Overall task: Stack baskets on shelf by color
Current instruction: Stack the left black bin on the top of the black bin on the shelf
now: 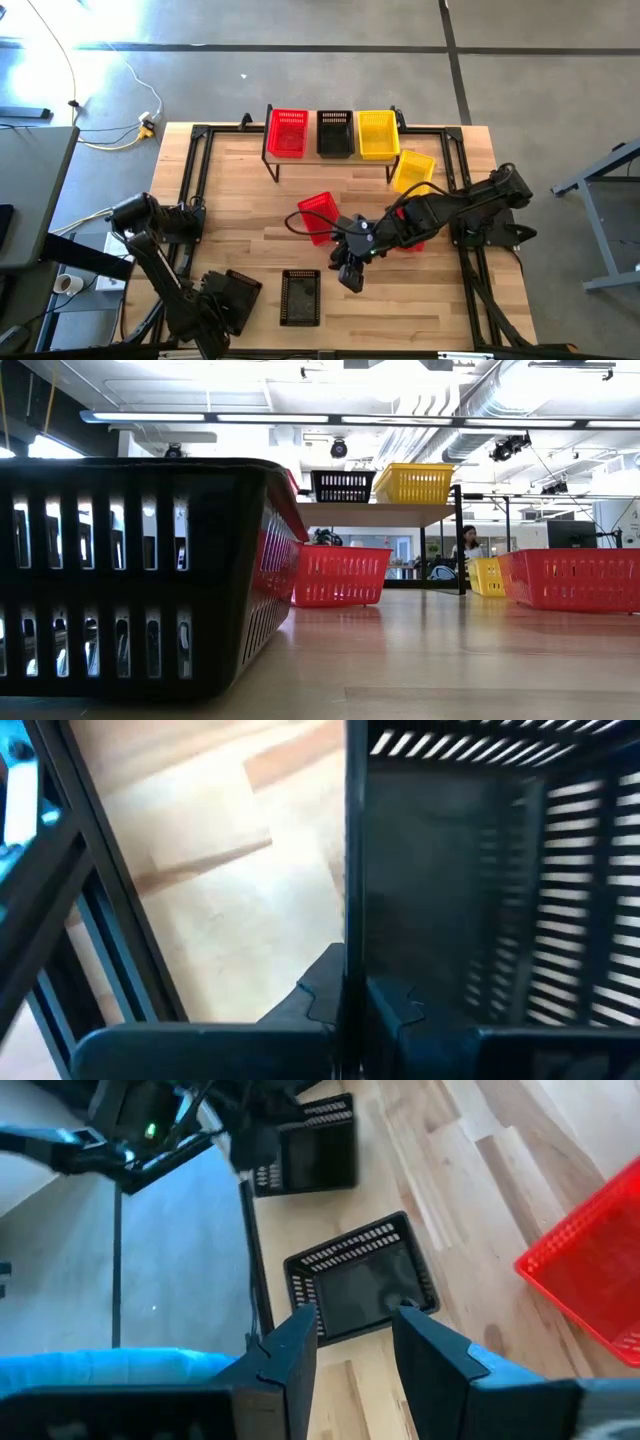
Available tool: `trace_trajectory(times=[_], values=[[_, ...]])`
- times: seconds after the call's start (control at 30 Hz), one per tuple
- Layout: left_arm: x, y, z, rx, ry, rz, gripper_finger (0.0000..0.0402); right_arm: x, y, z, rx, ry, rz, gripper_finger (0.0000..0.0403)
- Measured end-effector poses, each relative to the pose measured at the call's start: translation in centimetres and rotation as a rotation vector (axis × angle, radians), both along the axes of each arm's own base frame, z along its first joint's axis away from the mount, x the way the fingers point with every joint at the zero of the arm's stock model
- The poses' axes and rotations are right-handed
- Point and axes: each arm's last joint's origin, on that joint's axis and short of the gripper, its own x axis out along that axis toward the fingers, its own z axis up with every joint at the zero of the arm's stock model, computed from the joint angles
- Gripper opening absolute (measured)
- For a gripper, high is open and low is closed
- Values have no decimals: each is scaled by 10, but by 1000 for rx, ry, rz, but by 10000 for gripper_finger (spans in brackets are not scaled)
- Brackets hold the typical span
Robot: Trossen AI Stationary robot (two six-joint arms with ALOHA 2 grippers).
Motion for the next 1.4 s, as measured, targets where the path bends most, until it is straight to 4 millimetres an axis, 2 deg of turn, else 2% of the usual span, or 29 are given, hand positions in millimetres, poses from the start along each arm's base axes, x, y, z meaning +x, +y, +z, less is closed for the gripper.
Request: trace_trajectory(times=[0.3, 0.4, 0.6, 0.9, 1.1, 1.27, 1.4], values=[[5, 32, 49, 25, -239, 0, 1, 1, 22, 11, -53, -174, 143, 119], [7, 47, 68, 51, -351, -1, 1, 2, 28, 16, -81, -252, 195, 119], [14, 79, 93, 99, -477, -6, 1, 4, 32, 24, -176, -384, 289, 119], [34, 118, 118, 175, -540, -37, 1, 10, 29, 34, -288, -528, 320, 119], [50, 145, 129, 209, -517, -39, 1, 19, 13, 39, -301, -575, 247, 119], [57, 164, 131, 231, -496, -4, 0, 27, 1, 33, -318, -539, 220, 119], [61, 176, 131, 233, -479, 27, 0, 39, -2, 12, -348, -446, 228, 119]])
